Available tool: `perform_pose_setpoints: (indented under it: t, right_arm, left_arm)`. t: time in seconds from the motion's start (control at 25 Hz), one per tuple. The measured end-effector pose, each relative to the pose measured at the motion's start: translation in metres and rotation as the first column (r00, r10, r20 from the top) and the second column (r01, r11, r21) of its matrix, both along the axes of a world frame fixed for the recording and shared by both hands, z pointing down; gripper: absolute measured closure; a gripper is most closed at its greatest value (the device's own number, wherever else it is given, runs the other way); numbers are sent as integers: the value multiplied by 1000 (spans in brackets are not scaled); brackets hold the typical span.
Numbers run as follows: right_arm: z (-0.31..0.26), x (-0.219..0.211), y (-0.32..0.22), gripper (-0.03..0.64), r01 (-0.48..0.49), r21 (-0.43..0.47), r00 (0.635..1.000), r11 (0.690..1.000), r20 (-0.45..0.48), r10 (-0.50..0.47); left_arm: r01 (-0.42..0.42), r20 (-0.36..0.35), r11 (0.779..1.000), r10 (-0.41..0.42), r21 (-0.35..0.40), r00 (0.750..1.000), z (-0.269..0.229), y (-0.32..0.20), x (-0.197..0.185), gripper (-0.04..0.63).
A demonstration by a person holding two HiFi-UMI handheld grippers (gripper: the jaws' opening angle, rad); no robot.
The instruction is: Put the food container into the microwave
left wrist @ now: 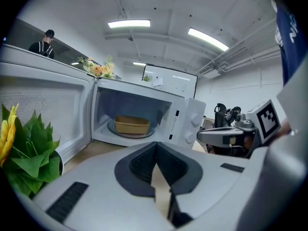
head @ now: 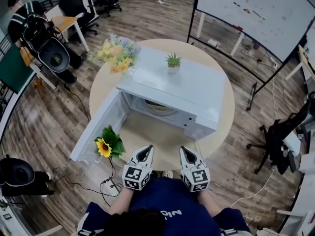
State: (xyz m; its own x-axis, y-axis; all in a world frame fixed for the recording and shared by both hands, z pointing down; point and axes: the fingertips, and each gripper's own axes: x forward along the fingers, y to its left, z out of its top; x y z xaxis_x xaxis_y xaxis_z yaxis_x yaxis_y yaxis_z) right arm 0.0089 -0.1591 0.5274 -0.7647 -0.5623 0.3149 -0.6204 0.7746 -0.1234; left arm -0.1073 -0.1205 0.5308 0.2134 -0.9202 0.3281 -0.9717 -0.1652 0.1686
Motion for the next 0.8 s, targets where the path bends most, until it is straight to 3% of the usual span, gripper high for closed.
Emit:
perform_pose_setpoints:
  t: [0.8]
  right_arm:
    - [-4,-11,-9,609,-13,34,1000,999,-7,13]
  left_arm:
    - [40,-10,999,-39,26,999,-4,-10,-19,594]
